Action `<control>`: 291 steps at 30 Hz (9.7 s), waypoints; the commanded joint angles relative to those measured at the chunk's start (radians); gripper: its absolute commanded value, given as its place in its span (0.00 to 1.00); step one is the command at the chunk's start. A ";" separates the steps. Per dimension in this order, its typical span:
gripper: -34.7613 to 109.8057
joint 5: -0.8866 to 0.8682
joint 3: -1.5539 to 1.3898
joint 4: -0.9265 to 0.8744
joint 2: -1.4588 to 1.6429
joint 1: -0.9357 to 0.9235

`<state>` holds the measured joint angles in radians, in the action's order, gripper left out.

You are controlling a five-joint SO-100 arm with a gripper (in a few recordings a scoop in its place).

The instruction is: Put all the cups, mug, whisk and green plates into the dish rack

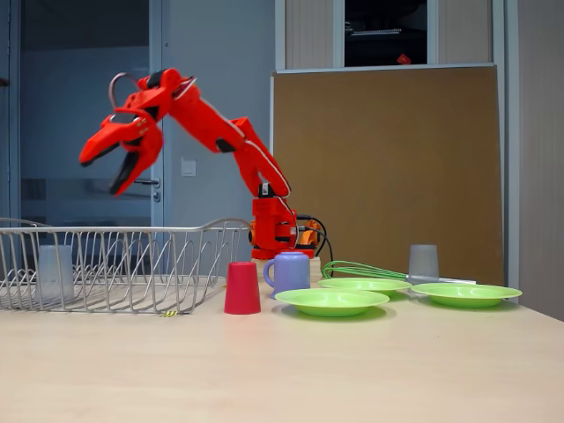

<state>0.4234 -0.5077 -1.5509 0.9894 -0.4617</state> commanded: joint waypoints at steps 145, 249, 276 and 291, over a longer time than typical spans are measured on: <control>0.48 0.112 0.221 0.037 -0.471 -0.210; 0.42 -1.180 -1.586 0.374 0.723 0.782; 0.41 -0.201 -0.699 0.064 0.719 0.348; 0.41 -0.023 -0.646 0.169 0.293 -0.023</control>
<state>0.3712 -1.1980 -1.3898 1.3054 -0.4449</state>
